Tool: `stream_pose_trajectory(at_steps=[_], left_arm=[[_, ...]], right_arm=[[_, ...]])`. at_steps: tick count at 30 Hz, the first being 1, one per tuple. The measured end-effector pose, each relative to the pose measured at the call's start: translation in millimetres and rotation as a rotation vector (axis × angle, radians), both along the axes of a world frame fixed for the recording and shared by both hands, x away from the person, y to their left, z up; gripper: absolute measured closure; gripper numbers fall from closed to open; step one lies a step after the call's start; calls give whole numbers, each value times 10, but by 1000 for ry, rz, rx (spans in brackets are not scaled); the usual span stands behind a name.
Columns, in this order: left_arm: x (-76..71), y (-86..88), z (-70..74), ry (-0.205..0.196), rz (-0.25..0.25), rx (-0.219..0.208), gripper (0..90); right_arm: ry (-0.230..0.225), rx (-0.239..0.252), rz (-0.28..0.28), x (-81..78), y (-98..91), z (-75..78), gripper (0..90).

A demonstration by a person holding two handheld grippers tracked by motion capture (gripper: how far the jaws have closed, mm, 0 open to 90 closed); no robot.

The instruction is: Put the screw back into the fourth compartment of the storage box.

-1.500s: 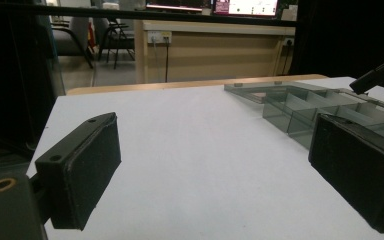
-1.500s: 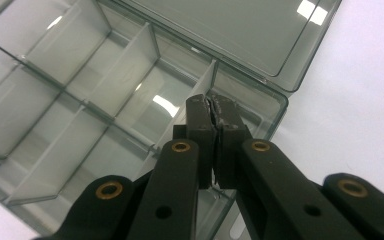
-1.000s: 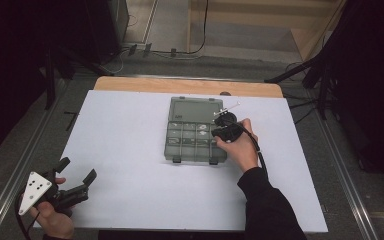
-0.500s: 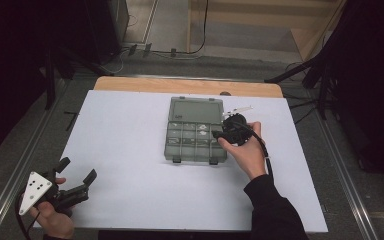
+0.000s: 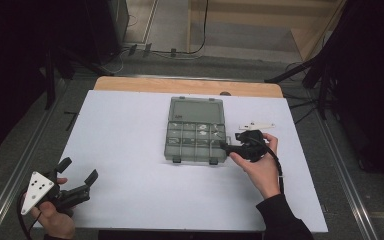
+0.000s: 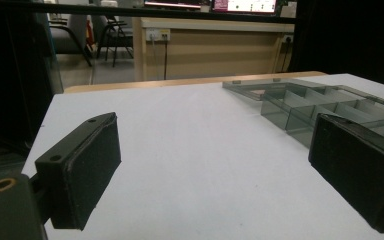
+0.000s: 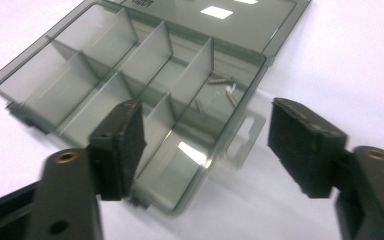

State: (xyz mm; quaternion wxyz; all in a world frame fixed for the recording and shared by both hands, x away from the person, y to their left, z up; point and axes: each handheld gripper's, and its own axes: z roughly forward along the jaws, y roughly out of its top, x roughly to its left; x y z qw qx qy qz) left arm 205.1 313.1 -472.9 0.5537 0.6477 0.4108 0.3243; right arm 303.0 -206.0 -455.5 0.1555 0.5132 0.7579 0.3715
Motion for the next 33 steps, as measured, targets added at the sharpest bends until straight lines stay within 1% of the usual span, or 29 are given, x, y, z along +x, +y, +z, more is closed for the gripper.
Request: stream_pose_trajectory(at_steps=[2,4,7,10,12,14,17,18,22,25,28,33], left_arm=[[0,1,-1,0,1,0,65],[4,0,-5,-2,0,-3,65],[3,-6,-6,-3,0,-2,65],[3,-8,-6,0,-3,3,65],[2,-9,-6,0,-3,5,65],[2,-9,-6,0,-3,5,65],[3,-10,-7,0,-3,6,65],[2,-11,-7,0,-3,7,65],[3,-10,-8,1,-3,11,65],[1,-5,-4,-1,0,9,65],[-2,0,-1,-1,3,8,65],[2,-6,-1,-2,-3,8,65]], right_arm=[[-6,-7,-1,-71,-19,-21,245],[-11,1,-7,-131,-47,-38,199],[-11,-13,-9,-234,-112,-64,143],[-27,-1,-14,-336,-188,-88,136],[-40,3,-28,-404,-237,-108,124],[-55,15,-24,-465,-289,-136,69],[-56,30,-10,-544,-367,-186,0],[-63,30,-10,-575,-402,-206,0],[-66,32,-38,-654,-494,-264,0],[-83,30,-50,-725,-573,-314,0],[-105,65,-36,-834,-661,-354,0],[-133,66,-44,-984,-772,-385,0]])
